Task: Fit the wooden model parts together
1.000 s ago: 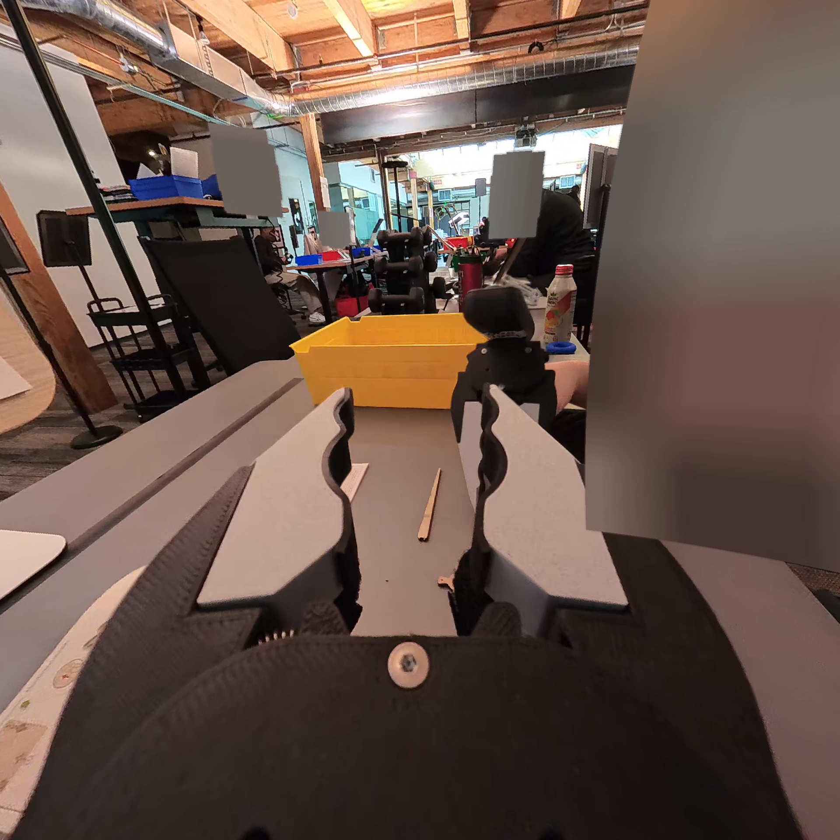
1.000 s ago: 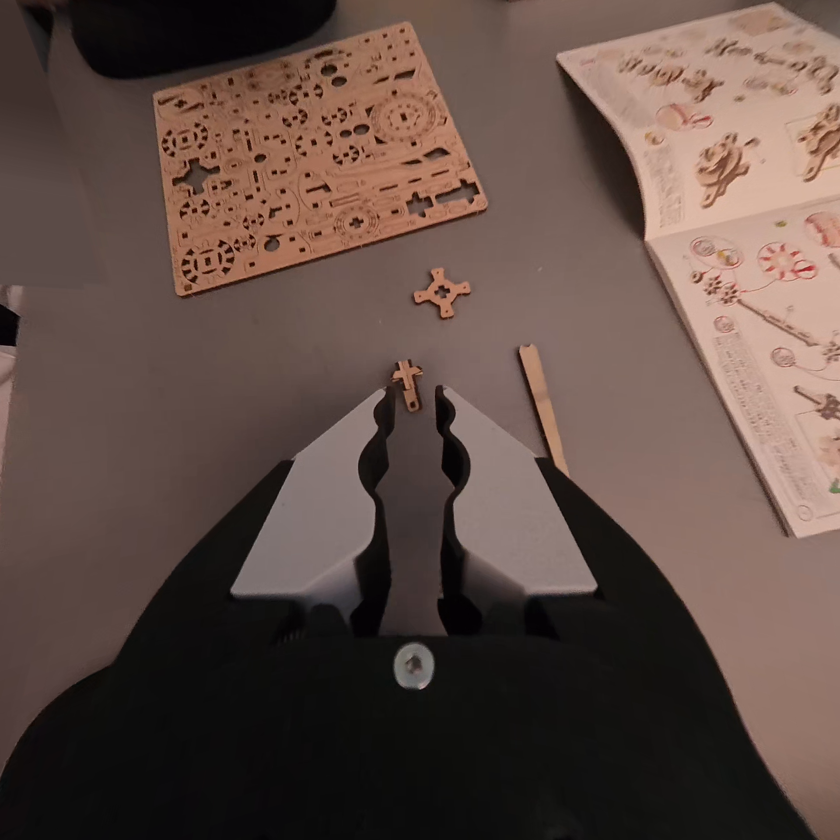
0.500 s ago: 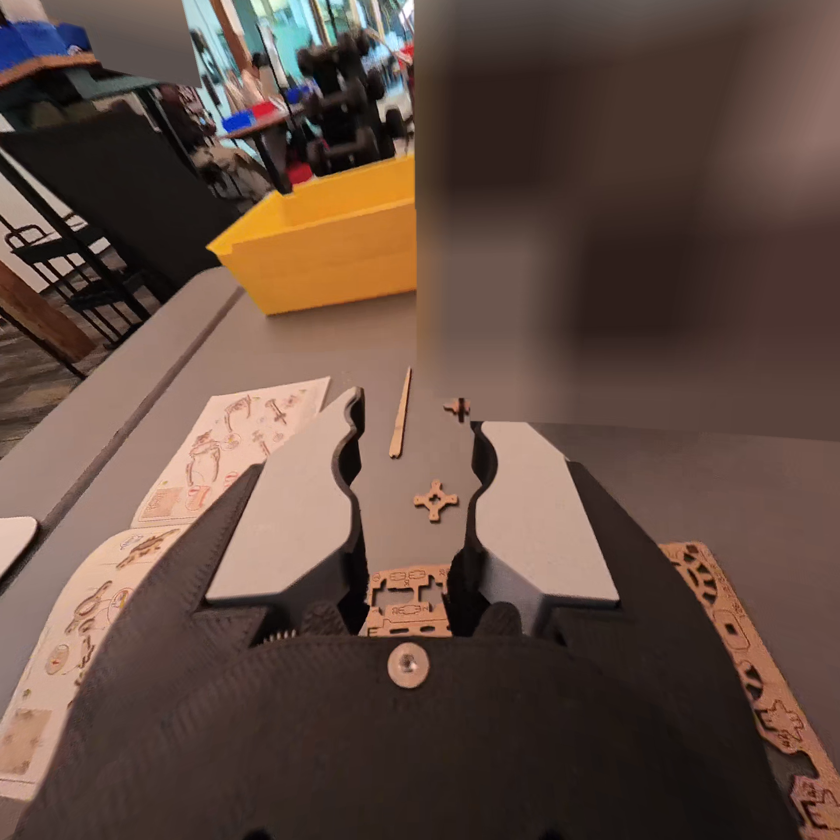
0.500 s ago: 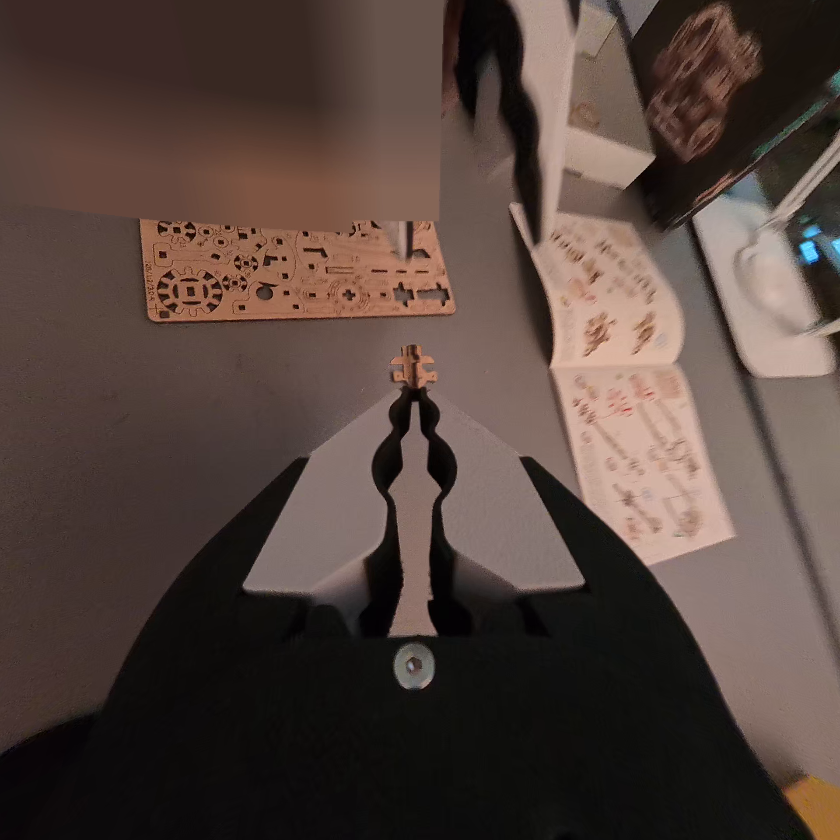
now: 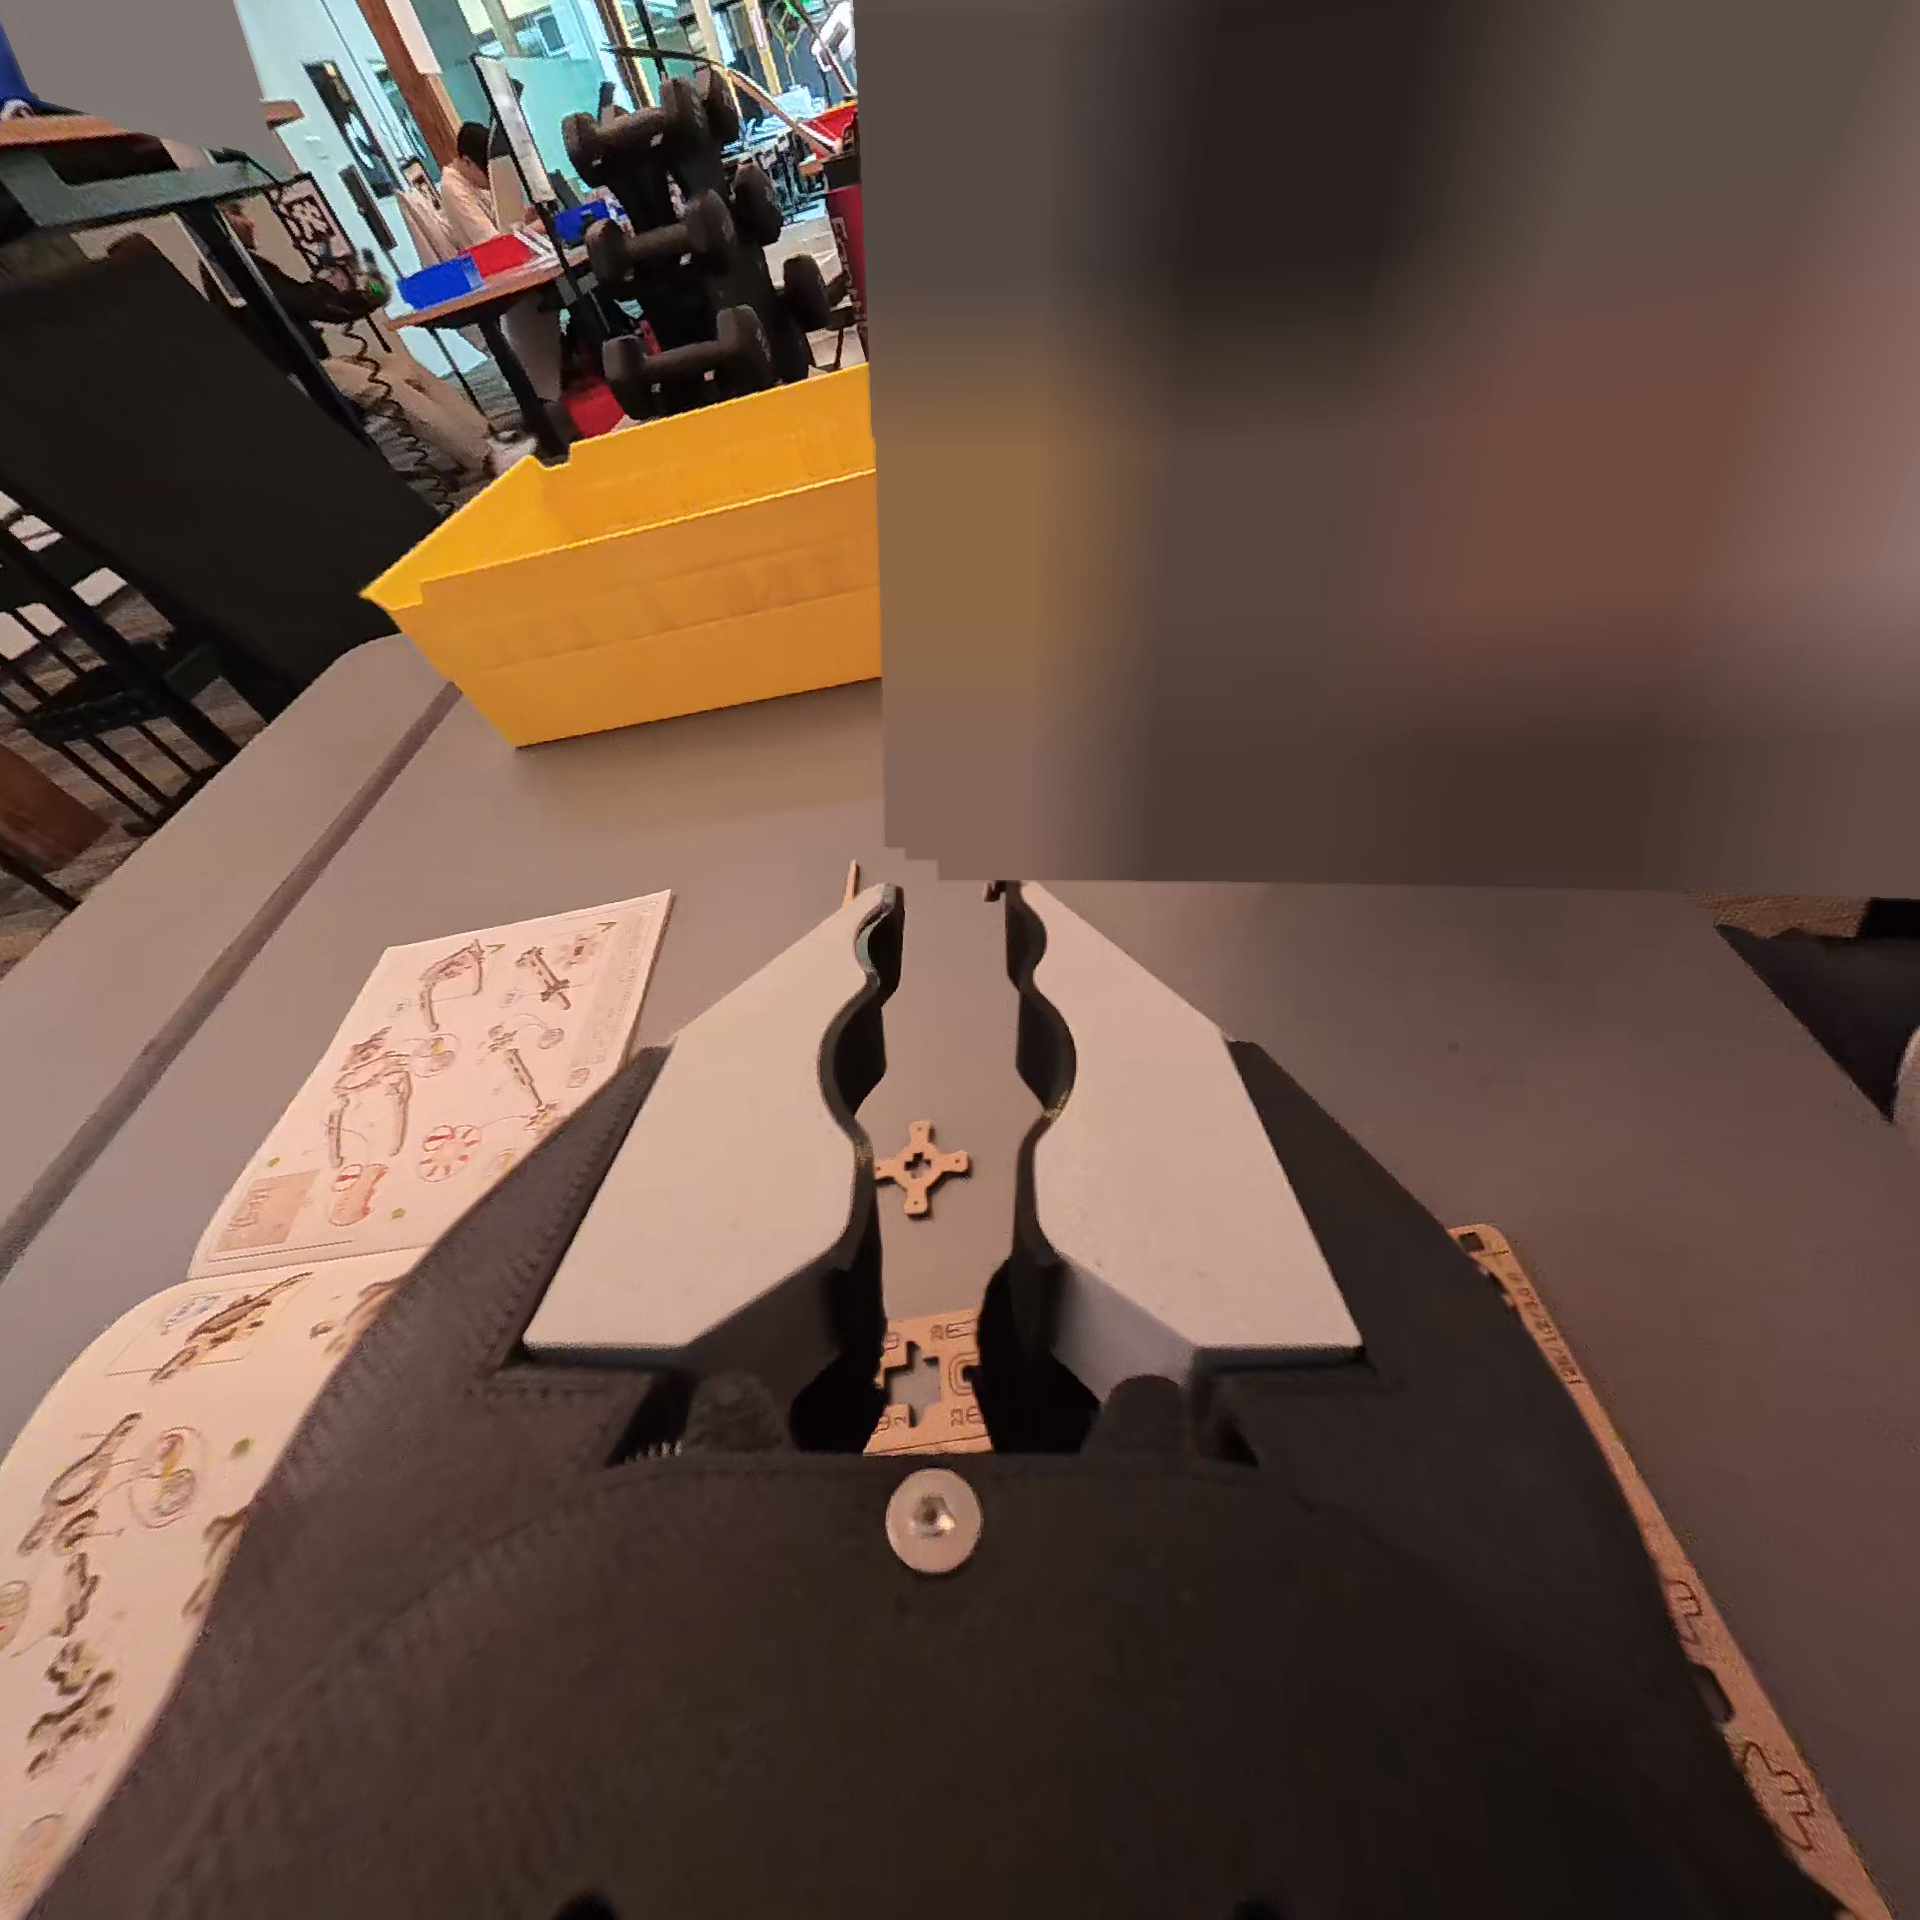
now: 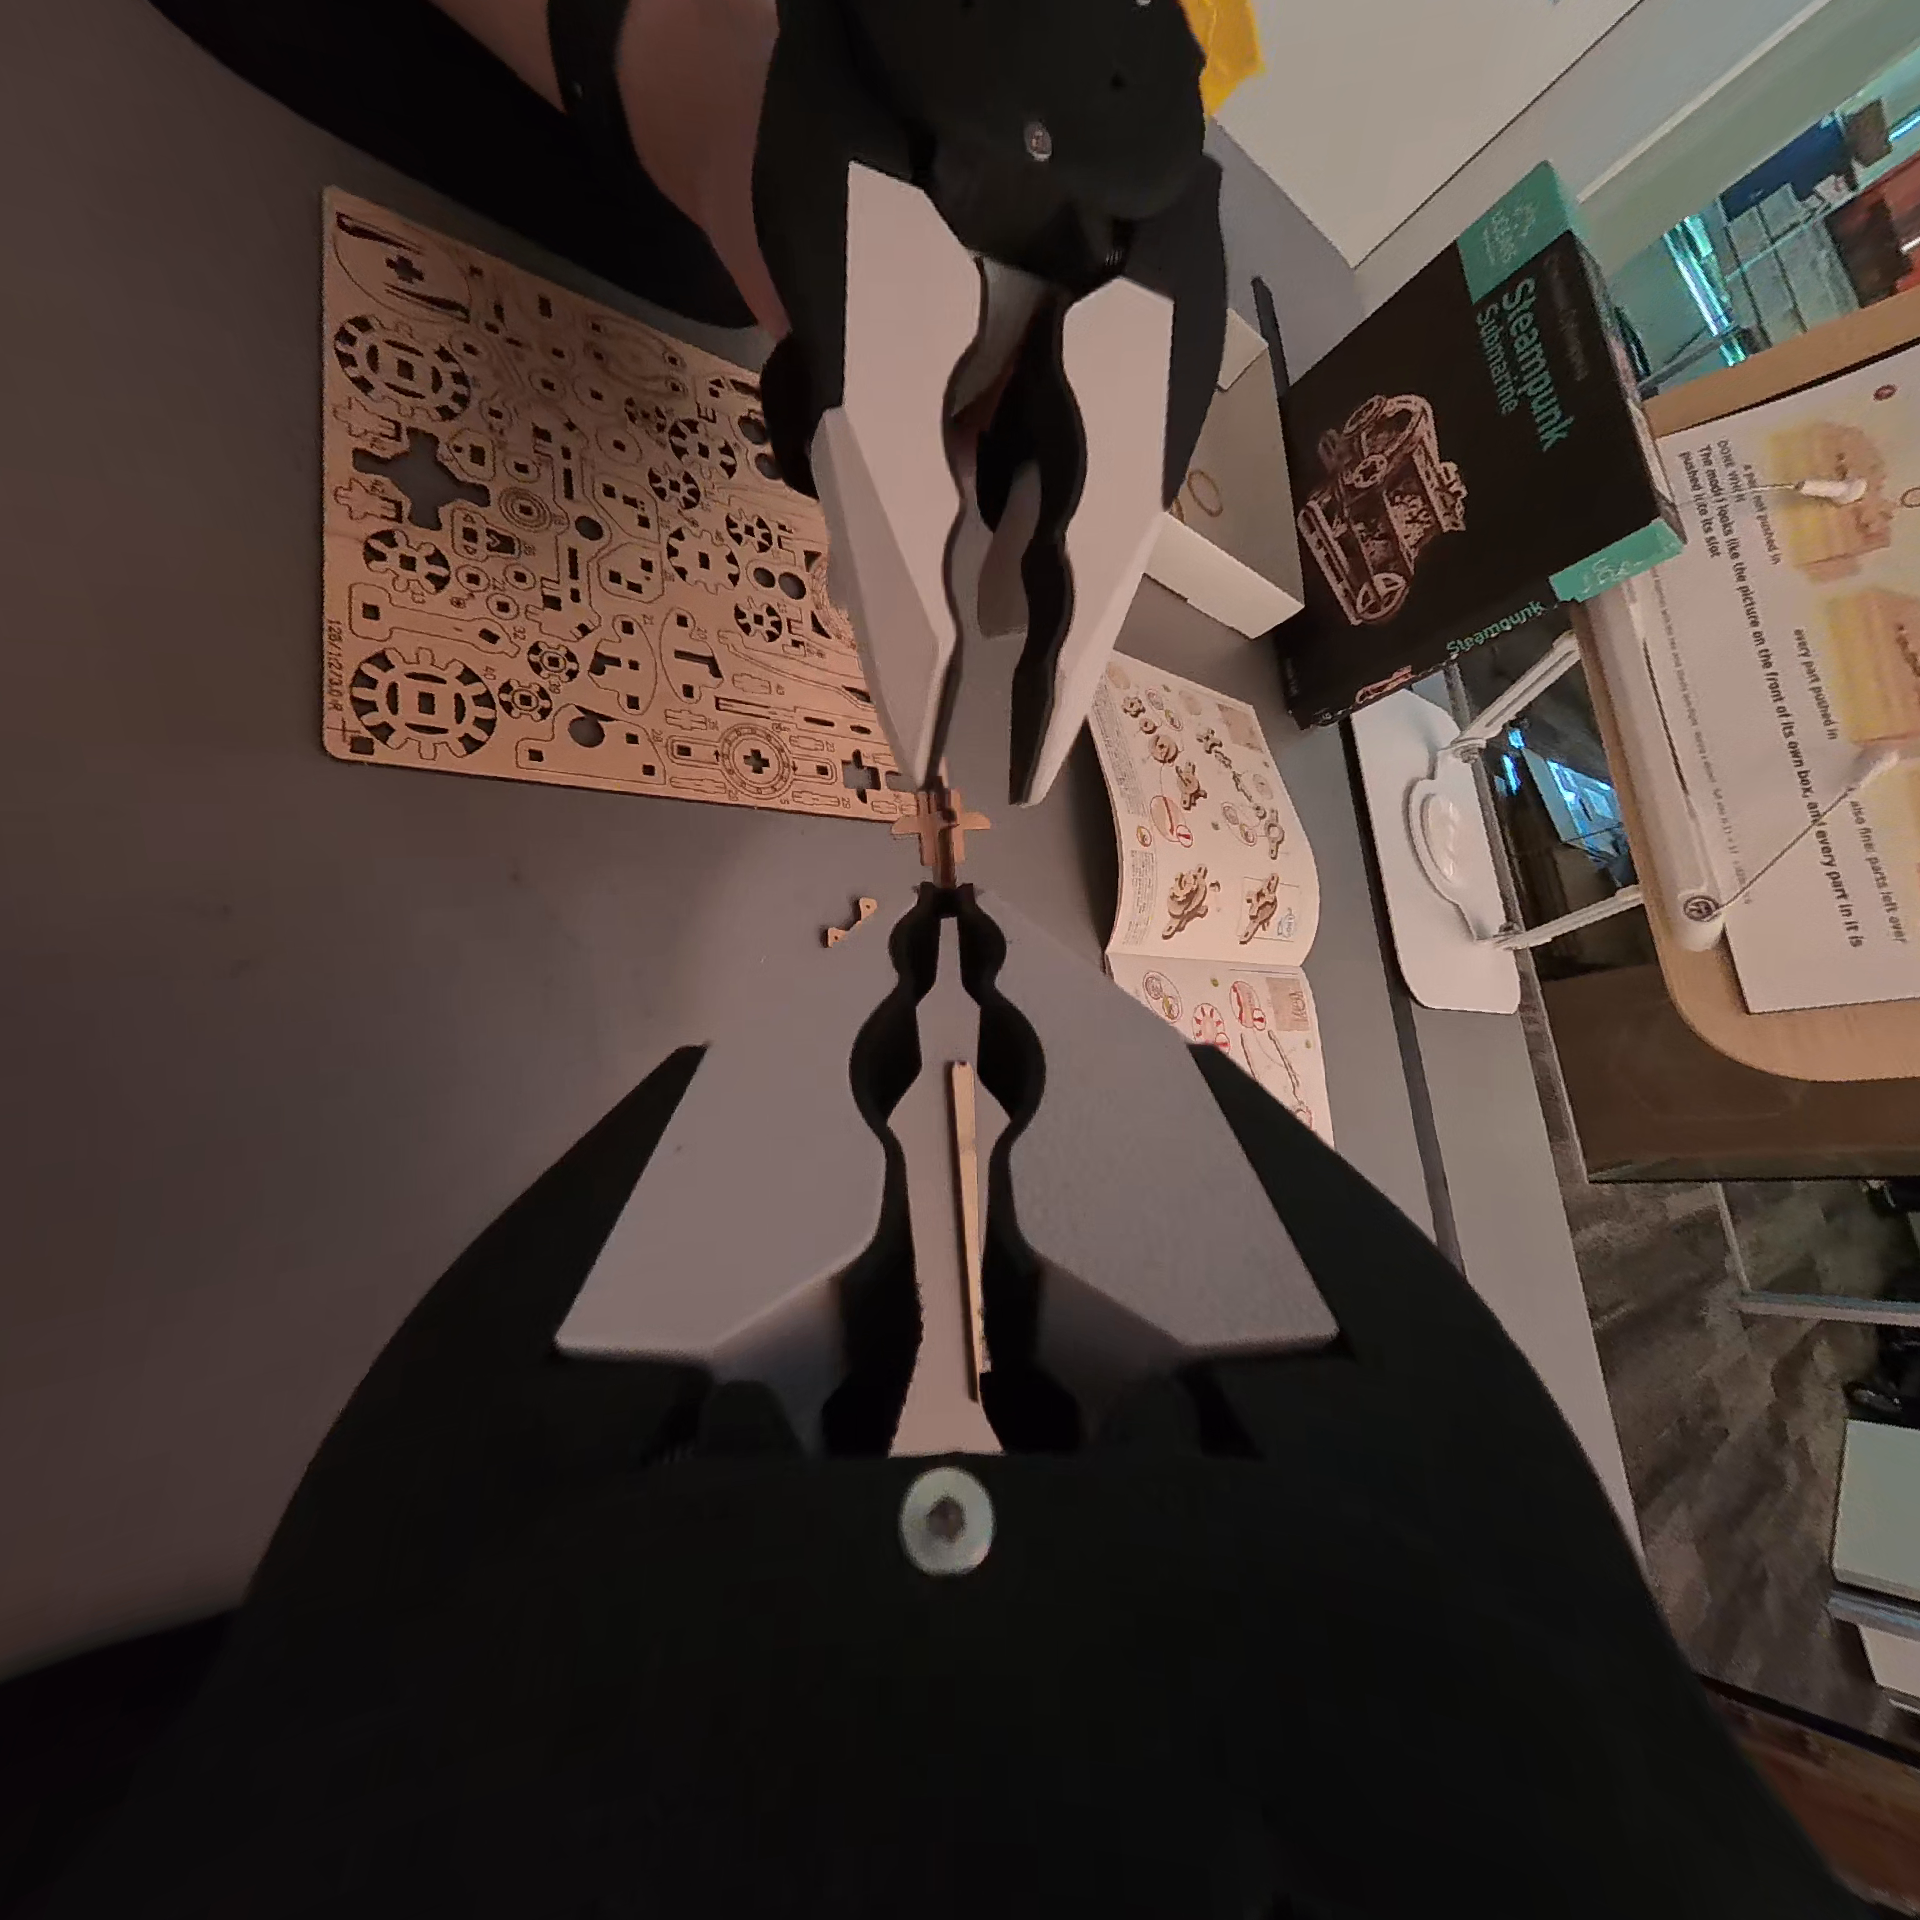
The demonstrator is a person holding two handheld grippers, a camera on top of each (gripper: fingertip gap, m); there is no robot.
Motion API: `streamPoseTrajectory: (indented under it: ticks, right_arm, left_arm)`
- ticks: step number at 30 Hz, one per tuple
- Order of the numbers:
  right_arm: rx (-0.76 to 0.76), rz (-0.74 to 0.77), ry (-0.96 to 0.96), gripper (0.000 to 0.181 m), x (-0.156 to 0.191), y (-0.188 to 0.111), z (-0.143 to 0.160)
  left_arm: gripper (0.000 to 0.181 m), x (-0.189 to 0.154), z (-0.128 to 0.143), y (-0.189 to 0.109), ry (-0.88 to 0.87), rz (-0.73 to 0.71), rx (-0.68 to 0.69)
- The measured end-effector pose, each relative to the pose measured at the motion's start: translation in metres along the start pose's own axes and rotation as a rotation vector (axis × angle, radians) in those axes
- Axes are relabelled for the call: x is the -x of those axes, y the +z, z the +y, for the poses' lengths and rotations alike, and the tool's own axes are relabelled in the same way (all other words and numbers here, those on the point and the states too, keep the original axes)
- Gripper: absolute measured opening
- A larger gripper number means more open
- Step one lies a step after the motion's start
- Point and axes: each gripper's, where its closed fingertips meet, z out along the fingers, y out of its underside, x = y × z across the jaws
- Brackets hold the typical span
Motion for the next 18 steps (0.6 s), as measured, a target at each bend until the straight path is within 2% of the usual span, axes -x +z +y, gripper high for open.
streamPoseTrajectory:
  ticks: [11, 14, 16, 18]
  right_arm:
    - [-0.010, 0.006, -0.010, 0.001, -0.0008, 0.0009, 0.0028]
    - [0.014, 0.032, -0.001, 0.001, -0.0060, 0.0023, 0.0060]
    - [0.042, 0.041, -0.003, 0.001, -0.0078, 0.0045, 0.0078]
    - [0.051, 0.042, -0.004, 0.001, -0.0074, 0.0070, 0.0062]
  left_arm:
    - [0.021, 0.0023, -0.0022, 0.0000, -0.070, 0.014, -0.030]
    - [0.029, 0.0008, -0.0066, -0.0015, -0.089, 0.030, -0.053]
    - [0.034, 0.0020, -0.0062, 0.0000, -0.072, 0.005, -0.043]
    - [0.030, 0.0036, -0.0042, 0.0021, -0.037, -0.033, -0.023]
